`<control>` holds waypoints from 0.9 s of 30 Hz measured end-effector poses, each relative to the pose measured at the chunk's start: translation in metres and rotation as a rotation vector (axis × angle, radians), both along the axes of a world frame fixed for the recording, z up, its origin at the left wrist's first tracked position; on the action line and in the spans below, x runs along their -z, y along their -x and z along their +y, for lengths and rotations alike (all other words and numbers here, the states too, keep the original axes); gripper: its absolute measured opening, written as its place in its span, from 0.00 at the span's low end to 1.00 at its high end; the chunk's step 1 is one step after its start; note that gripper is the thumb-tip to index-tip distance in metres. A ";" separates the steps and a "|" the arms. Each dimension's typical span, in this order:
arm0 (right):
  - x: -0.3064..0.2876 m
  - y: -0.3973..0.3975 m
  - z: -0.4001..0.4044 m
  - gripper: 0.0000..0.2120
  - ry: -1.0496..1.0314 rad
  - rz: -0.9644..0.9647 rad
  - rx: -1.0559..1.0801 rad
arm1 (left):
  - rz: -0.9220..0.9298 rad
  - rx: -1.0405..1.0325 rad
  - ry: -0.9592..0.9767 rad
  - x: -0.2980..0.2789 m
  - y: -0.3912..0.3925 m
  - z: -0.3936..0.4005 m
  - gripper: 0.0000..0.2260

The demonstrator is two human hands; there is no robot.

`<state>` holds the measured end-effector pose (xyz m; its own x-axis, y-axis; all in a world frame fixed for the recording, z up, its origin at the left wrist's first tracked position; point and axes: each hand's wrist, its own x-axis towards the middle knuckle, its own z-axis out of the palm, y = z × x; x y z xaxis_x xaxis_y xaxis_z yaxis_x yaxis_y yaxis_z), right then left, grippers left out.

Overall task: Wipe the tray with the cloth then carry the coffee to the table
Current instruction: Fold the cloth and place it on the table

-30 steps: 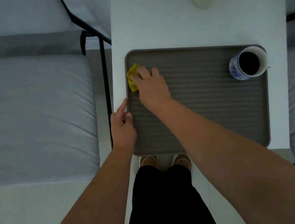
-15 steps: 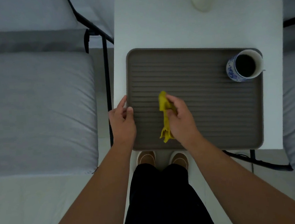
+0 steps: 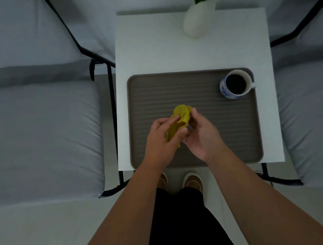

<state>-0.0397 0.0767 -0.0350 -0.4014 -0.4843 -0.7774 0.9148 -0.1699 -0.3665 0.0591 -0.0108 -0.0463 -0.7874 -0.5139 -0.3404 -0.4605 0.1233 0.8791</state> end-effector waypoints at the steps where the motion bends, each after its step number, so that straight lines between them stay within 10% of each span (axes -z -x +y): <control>1: -0.004 0.002 -0.001 0.16 -0.042 0.034 -0.011 | -0.009 0.015 0.006 -0.003 0.001 0.003 0.21; 16: -0.044 0.044 0.006 0.08 -0.314 0.334 -0.151 | 0.006 -0.531 -0.193 -0.034 0.021 0.011 0.07; 27: -0.041 0.132 -0.049 0.08 -0.561 0.840 -0.452 | 0.065 -0.257 -0.093 -0.035 0.067 -0.103 0.11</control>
<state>-0.1720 0.0272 0.0064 -0.7794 -0.3833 -0.4957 0.2750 0.5016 -0.8202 -0.0074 -0.1140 -0.0109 -0.6571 -0.6683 -0.3486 -0.4089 -0.0724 0.9097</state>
